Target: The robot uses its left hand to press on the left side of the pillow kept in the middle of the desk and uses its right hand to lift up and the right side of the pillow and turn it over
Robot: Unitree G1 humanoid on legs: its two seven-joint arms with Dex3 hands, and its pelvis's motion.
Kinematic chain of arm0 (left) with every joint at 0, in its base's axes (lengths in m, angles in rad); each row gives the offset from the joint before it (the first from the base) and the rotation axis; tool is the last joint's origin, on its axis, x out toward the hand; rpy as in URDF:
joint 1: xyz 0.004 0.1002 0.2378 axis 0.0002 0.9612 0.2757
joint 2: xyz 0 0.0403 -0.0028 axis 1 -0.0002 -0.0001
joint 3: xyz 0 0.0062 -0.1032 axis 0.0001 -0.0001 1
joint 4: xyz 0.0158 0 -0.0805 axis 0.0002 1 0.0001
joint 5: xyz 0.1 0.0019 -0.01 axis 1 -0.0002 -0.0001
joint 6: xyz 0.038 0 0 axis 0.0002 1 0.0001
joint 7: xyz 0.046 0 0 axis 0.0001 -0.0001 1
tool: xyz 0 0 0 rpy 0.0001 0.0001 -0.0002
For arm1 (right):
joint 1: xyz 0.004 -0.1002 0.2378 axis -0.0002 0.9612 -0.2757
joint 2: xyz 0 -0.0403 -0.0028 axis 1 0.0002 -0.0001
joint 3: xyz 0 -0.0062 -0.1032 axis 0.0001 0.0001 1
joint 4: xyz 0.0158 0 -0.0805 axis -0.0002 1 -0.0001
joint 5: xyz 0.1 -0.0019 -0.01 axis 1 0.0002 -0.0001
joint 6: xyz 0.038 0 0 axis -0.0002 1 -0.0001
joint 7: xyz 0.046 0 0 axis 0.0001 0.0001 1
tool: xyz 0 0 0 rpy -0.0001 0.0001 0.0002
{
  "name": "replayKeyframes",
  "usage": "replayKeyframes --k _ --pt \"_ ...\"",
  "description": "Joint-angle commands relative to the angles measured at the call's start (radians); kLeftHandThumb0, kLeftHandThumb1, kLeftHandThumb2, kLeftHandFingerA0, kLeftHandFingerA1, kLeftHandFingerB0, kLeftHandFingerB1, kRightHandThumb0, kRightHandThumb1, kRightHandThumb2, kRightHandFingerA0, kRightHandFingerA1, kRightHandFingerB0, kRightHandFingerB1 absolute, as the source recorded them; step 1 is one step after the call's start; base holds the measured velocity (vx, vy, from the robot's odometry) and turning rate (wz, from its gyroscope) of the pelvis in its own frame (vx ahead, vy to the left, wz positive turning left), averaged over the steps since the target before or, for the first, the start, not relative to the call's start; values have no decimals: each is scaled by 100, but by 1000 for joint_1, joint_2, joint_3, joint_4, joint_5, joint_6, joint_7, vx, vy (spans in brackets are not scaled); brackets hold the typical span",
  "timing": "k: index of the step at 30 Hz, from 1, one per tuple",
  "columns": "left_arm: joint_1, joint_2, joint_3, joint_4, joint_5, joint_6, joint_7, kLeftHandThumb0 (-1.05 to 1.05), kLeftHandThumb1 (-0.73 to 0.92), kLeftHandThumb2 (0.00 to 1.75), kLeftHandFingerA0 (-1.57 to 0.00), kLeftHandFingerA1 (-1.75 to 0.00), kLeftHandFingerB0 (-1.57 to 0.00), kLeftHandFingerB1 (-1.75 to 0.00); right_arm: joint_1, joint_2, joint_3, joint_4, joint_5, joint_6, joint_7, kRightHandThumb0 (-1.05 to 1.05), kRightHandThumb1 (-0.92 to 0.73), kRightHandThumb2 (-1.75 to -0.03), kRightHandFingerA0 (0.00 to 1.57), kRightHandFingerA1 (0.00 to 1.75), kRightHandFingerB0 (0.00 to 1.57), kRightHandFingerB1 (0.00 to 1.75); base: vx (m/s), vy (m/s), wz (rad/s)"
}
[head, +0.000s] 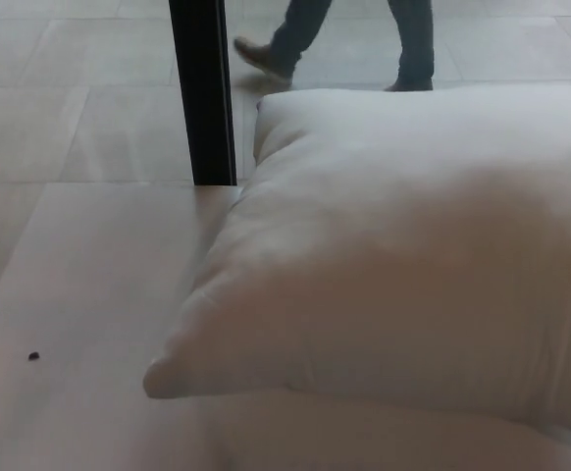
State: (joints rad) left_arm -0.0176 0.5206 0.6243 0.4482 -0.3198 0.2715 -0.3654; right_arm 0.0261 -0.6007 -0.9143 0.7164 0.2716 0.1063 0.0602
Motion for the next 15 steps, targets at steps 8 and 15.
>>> replayKeyframes --k 8,15 --pt "-521 11 -113 -448 -181 462 163 -90 74 113 -3 -52 -6 -19 -348 -9 230 -548 174 334 46 -105 -85 -67 35 62 18 57 0 0 0" --pt "-522 -82 -287 -407 -101 450 96 -88 70 109 -15 -56 0 -18 -412 72 360 -605 183 441 56 -102 -92 -69 20 44 4 23 0 0 0"
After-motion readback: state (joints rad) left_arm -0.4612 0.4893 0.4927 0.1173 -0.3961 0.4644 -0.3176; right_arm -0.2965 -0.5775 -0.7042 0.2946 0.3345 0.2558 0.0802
